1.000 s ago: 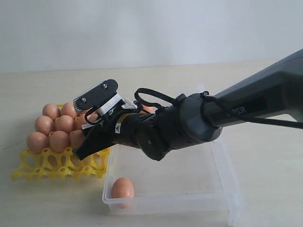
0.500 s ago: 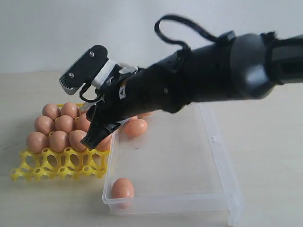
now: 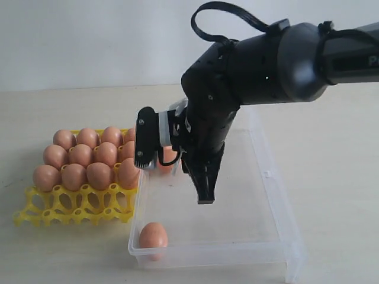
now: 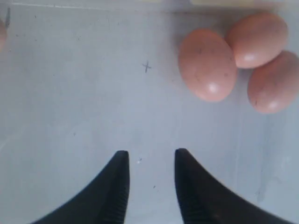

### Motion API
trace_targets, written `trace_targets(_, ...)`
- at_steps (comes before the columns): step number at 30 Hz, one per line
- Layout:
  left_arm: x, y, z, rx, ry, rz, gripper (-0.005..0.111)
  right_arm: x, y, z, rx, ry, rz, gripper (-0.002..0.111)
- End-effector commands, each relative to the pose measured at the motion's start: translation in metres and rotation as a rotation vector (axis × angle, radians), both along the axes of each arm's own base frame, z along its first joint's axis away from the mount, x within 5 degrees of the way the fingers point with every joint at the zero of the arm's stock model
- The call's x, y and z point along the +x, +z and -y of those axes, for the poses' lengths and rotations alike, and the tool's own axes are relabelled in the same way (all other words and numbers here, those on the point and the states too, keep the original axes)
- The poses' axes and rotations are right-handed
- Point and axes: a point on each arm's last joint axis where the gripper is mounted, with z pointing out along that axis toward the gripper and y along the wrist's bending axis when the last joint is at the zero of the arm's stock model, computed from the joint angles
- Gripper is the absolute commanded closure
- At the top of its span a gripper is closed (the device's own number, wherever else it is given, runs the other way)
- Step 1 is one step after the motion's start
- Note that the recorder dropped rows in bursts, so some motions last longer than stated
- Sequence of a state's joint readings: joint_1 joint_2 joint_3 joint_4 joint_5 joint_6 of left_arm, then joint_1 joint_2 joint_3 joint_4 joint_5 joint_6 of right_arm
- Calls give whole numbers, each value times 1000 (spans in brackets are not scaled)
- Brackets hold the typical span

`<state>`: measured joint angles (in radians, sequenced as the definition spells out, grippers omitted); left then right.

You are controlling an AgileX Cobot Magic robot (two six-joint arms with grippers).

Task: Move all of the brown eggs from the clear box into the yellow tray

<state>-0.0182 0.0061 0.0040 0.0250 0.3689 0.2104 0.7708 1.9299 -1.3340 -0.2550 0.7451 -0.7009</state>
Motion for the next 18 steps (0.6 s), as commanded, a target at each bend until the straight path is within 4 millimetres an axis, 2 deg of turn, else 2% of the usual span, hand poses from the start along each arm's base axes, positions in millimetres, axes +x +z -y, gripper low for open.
trace_targets(1,0,2,0,-5,-1,18,107,12,-14,-9,21,138,57,51)
trace_targets(5,0,2,0,-5,-1,18,107,18,-29,-17,39,225,103,43)
trace_targets(11,0,2,0,-5,-1,18,107,28,-47,-19,32,277,148,44)
trace_targets(18,0,2,0,-5,-1,18,107,37,-63,-20,72,261,168,47)
